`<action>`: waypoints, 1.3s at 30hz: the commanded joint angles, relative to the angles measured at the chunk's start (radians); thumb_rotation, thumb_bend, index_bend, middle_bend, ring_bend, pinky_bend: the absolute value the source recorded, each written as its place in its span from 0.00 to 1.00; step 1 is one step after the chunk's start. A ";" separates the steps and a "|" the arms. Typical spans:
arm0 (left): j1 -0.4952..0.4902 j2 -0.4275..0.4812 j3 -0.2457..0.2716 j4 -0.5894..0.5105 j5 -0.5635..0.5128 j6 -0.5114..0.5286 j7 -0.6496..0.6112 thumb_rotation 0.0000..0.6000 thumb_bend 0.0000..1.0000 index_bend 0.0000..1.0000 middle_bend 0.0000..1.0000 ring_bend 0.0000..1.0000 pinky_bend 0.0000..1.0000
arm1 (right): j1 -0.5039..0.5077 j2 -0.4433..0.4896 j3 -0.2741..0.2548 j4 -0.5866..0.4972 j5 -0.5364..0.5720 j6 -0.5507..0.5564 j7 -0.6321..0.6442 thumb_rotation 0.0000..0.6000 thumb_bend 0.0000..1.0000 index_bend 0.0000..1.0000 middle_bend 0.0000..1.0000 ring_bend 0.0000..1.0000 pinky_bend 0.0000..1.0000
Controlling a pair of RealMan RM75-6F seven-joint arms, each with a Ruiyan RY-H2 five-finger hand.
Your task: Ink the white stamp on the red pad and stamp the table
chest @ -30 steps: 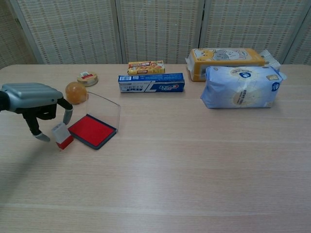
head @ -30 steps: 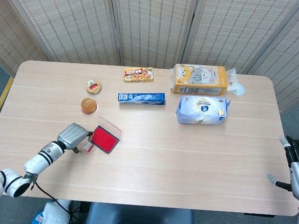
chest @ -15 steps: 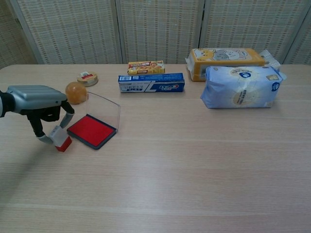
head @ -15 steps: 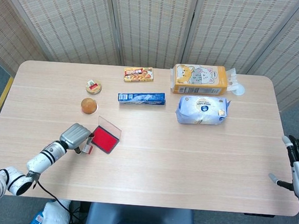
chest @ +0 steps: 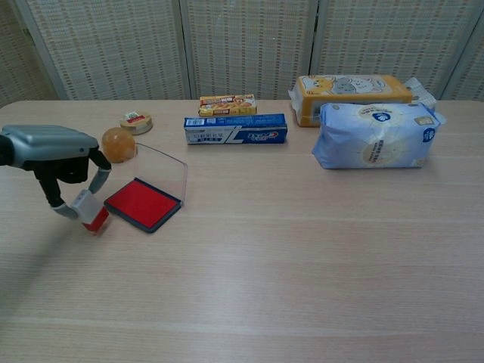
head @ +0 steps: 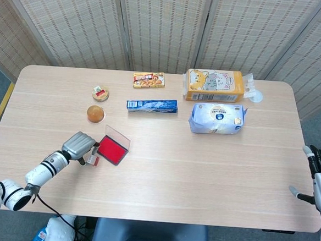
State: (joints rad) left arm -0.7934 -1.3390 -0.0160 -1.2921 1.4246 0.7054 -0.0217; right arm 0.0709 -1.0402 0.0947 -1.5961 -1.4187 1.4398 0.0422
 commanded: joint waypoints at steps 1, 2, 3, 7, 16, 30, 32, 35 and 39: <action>-0.011 0.038 -0.014 -0.042 -0.020 -0.016 -0.011 1.00 0.28 0.69 1.00 0.95 0.94 | 0.001 0.000 0.001 0.001 0.002 -0.003 0.001 1.00 0.10 0.00 0.00 0.00 0.00; -0.017 0.047 -0.018 -0.053 -0.027 -0.025 -0.012 1.00 0.29 0.69 1.00 0.95 0.94 | 0.002 0.001 0.002 0.001 0.004 -0.005 0.002 1.00 0.10 0.00 0.00 0.00 0.00; -0.022 0.052 -0.021 -0.060 -0.033 -0.033 -0.013 1.00 0.30 0.69 1.00 0.95 0.94 | 0.003 0.001 0.002 0.002 0.006 -0.007 0.002 1.00 0.10 0.00 0.00 0.00 0.00; -0.051 0.064 -0.038 -0.072 -0.061 -0.079 -0.020 1.00 0.30 0.72 1.00 0.95 0.94 | 0.005 0.003 0.005 0.005 0.016 -0.015 0.009 1.00 0.10 0.00 0.00 0.00 0.00; -0.128 0.031 -0.073 -0.011 -0.089 -0.182 -0.077 1.00 0.31 0.73 1.00 0.95 0.94 | 0.009 0.014 0.023 0.024 0.058 -0.039 0.055 1.00 0.10 0.00 0.00 0.00 0.00; -0.204 -0.091 -0.062 0.202 -0.035 -0.267 -0.176 1.00 0.31 0.73 1.00 0.95 0.94 | 0.011 0.027 0.044 0.050 0.105 -0.066 0.104 1.00 0.10 0.00 0.00 0.00 0.00; -0.213 -0.106 -0.059 0.228 -0.026 -0.276 -0.195 1.00 0.31 0.73 1.00 0.95 0.94 | 0.010 0.028 0.045 0.054 0.111 -0.070 0.109 1.00 0.10 0.00 0.00 0.00 0.00; -0.220 -0.125 -0.053 0.259 -0.010 -0.278 -0.223 1.00 0.31 0.73 1.00 0.95 0.95 | 0.010 0.029 0.047 0.059 0.118 -0.075 0.114 1.00 0.10 0.00 0.00 0.00 0.00; -0.225 -0.144 -0.035 0.288 0.018 -0.278 -0.263 1.00 0.31 0.73 1.00 0.96 0.95 | 0.005 0.030 0.049 0.058 0.122 -0.068 0.116 1.00 0.10 0.00 0.00 0.00 0.00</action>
State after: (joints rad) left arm -1.0152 -1.4767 -0.0575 -1.0098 1.4345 0.4282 -0.2763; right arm 0.0767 -1.0105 0.1433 -1.5376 -1.2970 1.3701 0.1580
